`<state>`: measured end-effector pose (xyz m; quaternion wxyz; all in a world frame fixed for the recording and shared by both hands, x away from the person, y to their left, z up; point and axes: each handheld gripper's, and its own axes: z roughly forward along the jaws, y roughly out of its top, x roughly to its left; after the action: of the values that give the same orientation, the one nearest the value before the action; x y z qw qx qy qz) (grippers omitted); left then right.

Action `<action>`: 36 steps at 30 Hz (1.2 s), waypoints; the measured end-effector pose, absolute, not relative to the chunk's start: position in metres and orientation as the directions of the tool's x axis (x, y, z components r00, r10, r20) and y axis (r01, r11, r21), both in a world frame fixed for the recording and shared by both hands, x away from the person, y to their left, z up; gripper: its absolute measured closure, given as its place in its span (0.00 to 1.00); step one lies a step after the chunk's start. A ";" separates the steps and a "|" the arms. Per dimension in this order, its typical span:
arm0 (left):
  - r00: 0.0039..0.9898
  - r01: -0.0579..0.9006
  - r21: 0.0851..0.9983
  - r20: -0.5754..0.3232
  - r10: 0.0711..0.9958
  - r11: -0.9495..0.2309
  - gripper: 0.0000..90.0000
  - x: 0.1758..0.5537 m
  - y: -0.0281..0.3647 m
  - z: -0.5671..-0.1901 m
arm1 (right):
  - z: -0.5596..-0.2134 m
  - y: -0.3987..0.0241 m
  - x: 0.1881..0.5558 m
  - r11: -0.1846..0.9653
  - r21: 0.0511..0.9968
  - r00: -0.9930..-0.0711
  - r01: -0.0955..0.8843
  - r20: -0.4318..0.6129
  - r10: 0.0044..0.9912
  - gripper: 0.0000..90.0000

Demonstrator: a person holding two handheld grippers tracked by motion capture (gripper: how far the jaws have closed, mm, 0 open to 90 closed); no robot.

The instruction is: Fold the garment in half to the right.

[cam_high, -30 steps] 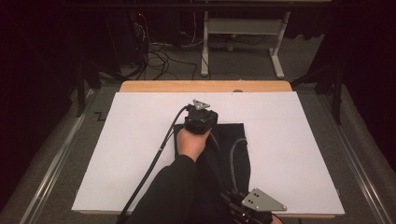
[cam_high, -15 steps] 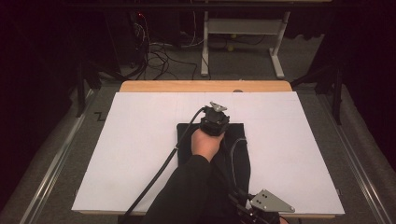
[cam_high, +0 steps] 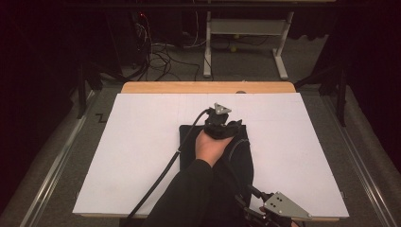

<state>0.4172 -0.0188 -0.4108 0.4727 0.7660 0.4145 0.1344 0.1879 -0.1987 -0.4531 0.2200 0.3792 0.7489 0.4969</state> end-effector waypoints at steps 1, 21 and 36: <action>0.620 0.509 0.834 -0.183 0.763 -0.213 0.34 0.416 -0.016 -0.411 | -0.452 -0.199 0.188 0.214 0.913 -0.616 0.346 0.049 0.786 0.50; 0.600 0.473 0.861 -0.158 0.784 -0.188 0.00 0.372 0.098 -0.433 | -0.440 -0.194 0.202 0.214 0.928 -0.622 0.306 0.024 0.783 0.49; 0.551 0.445 0.864 -0.058 0.833 -0.234 0.00 0.292 0.208 -0.466 | -0.450 -0.153 0.293 0.371 0.837 -0.621 0.403 -0.047 0.783 0.71</action>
<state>0.2925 0.2078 -0.4664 0.4520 0.7556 0.4227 0.2145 0.2927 -0.1531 -0.4503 0.2259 0.3723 0.7964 0.4196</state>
